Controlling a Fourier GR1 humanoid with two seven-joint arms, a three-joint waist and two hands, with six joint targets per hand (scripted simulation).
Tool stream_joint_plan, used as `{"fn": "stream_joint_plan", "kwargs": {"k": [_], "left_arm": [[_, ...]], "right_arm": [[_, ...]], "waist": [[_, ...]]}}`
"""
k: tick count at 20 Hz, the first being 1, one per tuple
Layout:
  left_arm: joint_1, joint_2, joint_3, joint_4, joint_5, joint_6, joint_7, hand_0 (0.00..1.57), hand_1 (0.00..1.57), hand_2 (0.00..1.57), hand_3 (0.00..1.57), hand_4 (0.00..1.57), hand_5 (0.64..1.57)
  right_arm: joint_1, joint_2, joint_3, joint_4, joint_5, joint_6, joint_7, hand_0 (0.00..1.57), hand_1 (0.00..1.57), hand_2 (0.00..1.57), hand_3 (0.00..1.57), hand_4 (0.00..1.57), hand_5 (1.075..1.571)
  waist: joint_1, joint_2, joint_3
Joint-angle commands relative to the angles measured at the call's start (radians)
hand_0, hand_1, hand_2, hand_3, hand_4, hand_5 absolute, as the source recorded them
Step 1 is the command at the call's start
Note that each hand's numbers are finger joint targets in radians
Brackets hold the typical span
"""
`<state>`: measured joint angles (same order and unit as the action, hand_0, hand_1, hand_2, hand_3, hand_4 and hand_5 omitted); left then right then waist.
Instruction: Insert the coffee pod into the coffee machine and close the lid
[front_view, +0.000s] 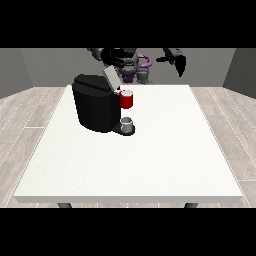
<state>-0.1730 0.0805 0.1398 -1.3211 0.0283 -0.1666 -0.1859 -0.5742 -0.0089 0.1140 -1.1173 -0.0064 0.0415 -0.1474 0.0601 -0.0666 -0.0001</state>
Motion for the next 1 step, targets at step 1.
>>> {"fn": "stream_joint_plan", "kwargs": {"k": [1], "left_arm": [[0.007, 0.017, 0.033, 0.013, 0.027, -0.001, 0.013, 0.0, 0.0, 0.0, 0.0, 0.19, 1.571]], "right_arm": [[0.187, 0.008, 0.079, -0.048, -0.066, -0.046, -0.054, 0.0, 0.0, 0.0, 0.0, 0.16, 1.571]], "waist": [[-0.042, -0.036, 0.0003]]}}
